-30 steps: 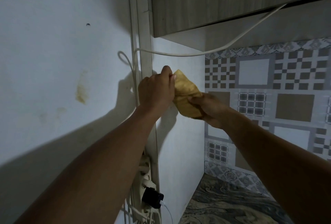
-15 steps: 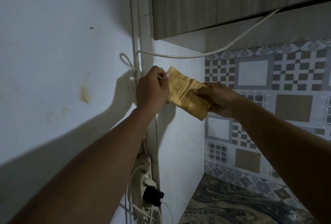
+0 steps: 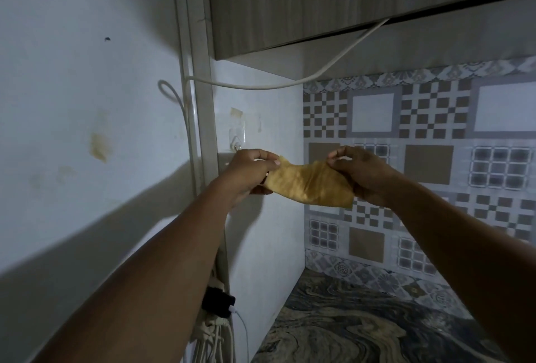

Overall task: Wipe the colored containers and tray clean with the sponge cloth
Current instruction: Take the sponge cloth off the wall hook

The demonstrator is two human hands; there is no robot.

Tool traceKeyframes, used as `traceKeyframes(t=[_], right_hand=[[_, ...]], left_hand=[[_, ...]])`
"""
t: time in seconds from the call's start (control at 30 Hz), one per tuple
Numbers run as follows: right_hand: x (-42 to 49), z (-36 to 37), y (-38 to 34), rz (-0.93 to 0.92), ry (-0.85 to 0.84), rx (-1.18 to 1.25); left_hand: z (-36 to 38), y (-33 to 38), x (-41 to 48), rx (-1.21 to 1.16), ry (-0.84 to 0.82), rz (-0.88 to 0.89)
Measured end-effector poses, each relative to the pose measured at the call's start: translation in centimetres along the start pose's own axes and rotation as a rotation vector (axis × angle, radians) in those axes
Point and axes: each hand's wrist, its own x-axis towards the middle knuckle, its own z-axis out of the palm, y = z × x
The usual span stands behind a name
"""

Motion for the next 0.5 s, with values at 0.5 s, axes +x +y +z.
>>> traceKeyframes(t=[0.5], right_hand=[[-8.2, -7.7, 1.4, 0.174, -0.065, 0.083]], left_hand=[[8.5, -0.2, -4.8, -0.357, -0.202, -0.189]])
